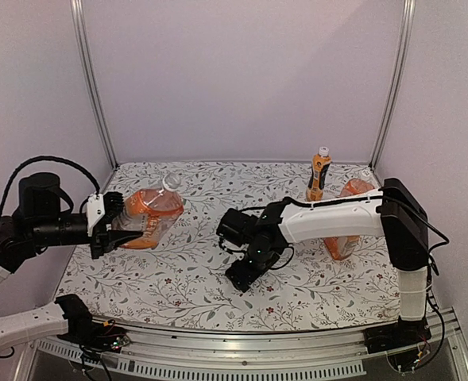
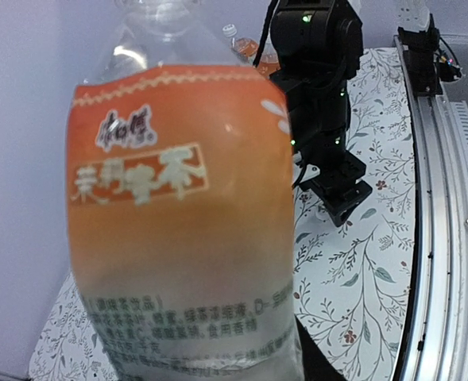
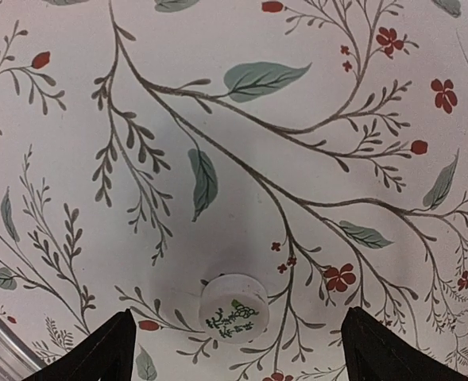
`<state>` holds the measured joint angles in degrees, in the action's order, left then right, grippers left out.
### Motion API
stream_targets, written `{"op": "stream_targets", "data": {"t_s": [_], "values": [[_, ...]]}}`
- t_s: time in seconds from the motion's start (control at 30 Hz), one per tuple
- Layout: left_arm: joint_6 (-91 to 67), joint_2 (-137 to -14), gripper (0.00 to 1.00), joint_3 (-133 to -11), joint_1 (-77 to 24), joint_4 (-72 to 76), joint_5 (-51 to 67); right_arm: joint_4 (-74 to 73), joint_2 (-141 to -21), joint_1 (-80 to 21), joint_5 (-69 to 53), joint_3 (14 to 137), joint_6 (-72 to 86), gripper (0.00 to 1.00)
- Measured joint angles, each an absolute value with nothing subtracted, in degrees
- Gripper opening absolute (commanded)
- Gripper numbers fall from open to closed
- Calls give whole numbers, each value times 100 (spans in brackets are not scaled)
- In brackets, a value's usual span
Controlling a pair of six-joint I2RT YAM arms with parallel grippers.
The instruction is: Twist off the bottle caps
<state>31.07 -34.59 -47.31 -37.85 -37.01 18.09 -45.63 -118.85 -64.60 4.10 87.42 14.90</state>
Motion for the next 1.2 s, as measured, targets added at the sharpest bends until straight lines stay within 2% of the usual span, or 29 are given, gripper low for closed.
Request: {"op": "stream_targets", "data": {"t_s": [0.2, 0.33, 0.47, 0.7, 0.83, 0.93, 1.03, 1.1, 1.13, 1.2], "values": [[2882, -3446, 22, -4838, -3715, -4038, 2832, -4412, -11037, -6600, -283, 8914, 705, 87], [2910, -3448, 22, -5006, -3708, -4331, 3610, -3208, -9620, -6814, -1251, 8595, 19, 86], [3011, -3450, 21, -5054, -3706, -4534, 4016, -1712, -8569, -6906, -2134, 8495, -217, 82], [3083, -3516, 21, -5151, -3706, -4665, 4270, -567, -8925, -7142, -2674, 9166, -281, 70], [3138, -3516, 21, -5179, -3704, -4724, 4309, -519, -9255, -7214, -2770, 9185, -257, 56], [3164, -3516, 22, -5179, -3706, -4768, 4318, -515, -9419, -7216, -2762, 9185, -161, 36], [3175, -3516, 21, -5179, -3704, -4779, 4316, -471, -9487, -7212, -2775, 9188, -40, 22], [3148, -3518, 22, -5179, -3699, -4818, 4329, -449, -9502, -7210, -2779, 9190, -12, 4], [3127, -3518, 21, -5179, -3695, -4829, 4333, -445, -9502, -7210, -2777, 9190, 8, 0], [3072, -3518, 22, -5181, -3691, -4838, 4342, -434, -9511, -7203, -2757, 9192, 32, 0]]}}
